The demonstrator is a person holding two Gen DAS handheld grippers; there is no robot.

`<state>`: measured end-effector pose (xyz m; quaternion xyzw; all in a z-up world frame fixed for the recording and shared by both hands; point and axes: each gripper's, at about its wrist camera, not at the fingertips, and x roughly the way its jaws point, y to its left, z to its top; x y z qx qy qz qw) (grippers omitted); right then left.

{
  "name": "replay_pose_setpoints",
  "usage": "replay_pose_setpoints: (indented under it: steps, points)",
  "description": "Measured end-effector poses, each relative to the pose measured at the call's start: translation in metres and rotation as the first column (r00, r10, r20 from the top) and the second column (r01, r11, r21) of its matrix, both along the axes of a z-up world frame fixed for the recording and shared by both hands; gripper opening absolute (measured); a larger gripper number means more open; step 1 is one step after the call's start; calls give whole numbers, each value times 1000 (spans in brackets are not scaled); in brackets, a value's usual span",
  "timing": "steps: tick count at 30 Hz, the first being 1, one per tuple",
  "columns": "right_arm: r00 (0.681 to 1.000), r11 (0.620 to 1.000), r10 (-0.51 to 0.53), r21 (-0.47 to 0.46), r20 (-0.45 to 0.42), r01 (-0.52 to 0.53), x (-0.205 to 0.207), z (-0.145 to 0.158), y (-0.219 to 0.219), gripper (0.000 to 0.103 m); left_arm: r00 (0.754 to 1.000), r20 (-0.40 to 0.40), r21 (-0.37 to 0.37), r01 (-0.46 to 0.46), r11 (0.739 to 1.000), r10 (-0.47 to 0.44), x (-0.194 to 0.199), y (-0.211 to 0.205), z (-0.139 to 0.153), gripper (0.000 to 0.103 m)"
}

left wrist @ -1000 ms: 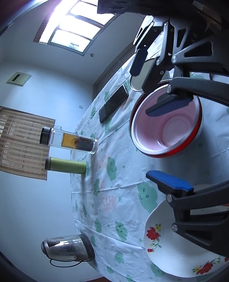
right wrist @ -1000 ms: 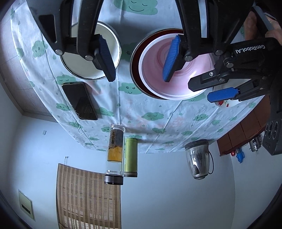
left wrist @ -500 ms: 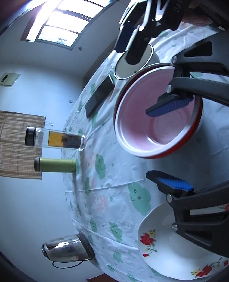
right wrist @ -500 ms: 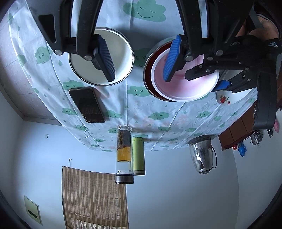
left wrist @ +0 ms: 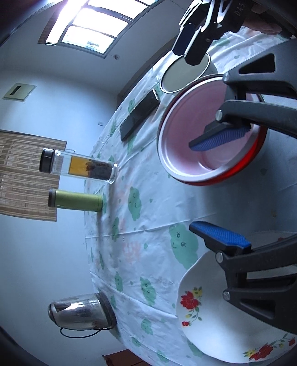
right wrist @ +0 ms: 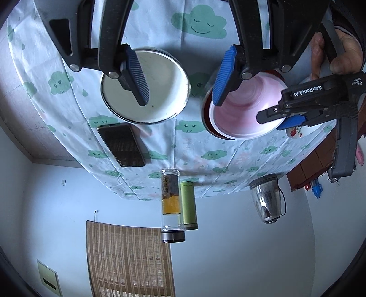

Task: Organize plates and bowls
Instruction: 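Open both grippers and move them from the pink bowl toward the white enamel bowl, then grasp the white enamel bowl rim with the right gripper while the left gripper grips it too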

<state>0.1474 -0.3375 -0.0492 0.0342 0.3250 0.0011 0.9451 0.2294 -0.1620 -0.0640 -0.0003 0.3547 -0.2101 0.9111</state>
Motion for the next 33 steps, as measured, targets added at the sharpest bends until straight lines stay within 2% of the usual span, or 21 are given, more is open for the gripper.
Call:
replay_pose_setpoints:
  steps: [6,12,18,27,28,30,33]
  points:
    - [999,999,-41,19,1,41,-10,-2,-21,60,998,52,18,-33,999,32,-7,-4,17,65]
    - [997,996,-77,36,4,77,-17,-1,-41,60,997,79,51,24,998,-28,-22,-26,36,65]
    - [995,993,-98,61,-5,98,-19,-5,-57,60,991,61,66,114,991,-118,-28,-67,47,65]
    - [989,986,-143,85,-20,145,-18,-11,-80,60,983,-8,124,185,975,-185,-18,-122,34,63]
    - [989,985,-146,85,-22,147,-17,-11,-81,59,983,-12,129,185,974,-185,-18,-126,33,63]
    - [990,986,-139,90,-30,141,-15,-13,-83,48,980,-12,140,199,970,-200,-20,-133,33,59]
    - [990,986,-133,100,-38,136,-13,-16,-86,40,974,-16,150,226,963,-226,-21,-141,32,48]
